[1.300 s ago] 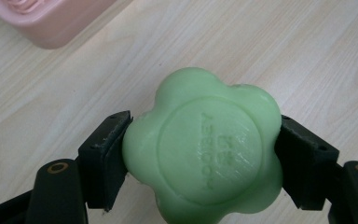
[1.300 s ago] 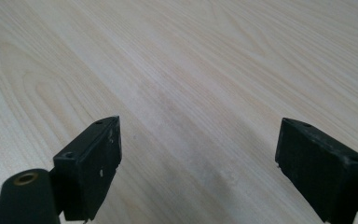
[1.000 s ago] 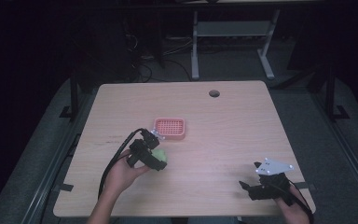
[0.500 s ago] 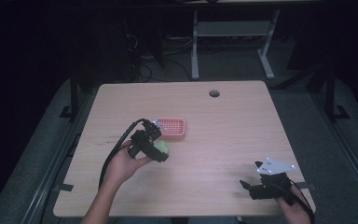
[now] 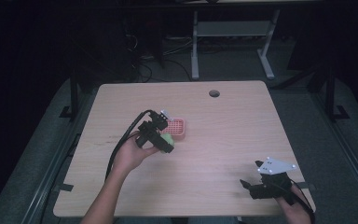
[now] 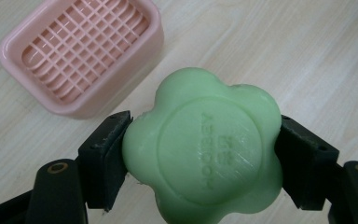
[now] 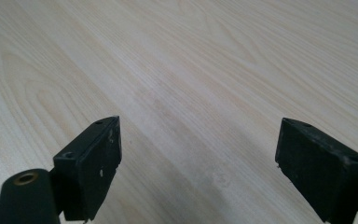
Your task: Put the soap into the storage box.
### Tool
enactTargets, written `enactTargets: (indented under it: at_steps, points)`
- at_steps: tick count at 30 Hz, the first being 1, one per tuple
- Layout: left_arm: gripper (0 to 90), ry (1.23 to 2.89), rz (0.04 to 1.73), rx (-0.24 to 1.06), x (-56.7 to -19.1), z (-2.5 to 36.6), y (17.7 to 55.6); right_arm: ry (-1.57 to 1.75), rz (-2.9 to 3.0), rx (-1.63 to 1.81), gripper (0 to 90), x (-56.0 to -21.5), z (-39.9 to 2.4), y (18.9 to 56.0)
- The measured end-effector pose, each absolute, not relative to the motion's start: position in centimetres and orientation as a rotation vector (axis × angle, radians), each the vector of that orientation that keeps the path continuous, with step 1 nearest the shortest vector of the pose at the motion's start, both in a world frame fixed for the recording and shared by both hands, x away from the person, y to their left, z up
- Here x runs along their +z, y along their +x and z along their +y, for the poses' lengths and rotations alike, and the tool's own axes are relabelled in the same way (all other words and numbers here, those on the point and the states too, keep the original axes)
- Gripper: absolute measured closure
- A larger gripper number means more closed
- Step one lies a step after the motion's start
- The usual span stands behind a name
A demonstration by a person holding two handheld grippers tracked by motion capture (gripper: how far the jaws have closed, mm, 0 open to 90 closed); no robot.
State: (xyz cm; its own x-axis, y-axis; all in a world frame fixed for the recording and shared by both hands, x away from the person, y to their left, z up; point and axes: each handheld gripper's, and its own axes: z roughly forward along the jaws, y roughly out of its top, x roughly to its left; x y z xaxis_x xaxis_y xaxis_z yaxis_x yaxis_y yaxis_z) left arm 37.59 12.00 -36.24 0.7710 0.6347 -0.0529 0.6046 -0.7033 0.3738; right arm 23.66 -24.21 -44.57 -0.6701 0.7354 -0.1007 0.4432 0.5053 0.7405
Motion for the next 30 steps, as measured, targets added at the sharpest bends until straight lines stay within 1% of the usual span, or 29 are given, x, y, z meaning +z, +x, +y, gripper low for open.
enactTargets:
  at_steps: [12,30]
  points:
    - [26.4,2.608,0.976,0.104,-36.4,10.8,40.1,0.971,2.344,0.994,13.8,-44.5,-24.2,23.7]
    - [26.3,2.604,1.029,0.140,-36.1,10.0,43.3,0.986,2.330,1.012,13.8,-44.3,-24.4,23.7]
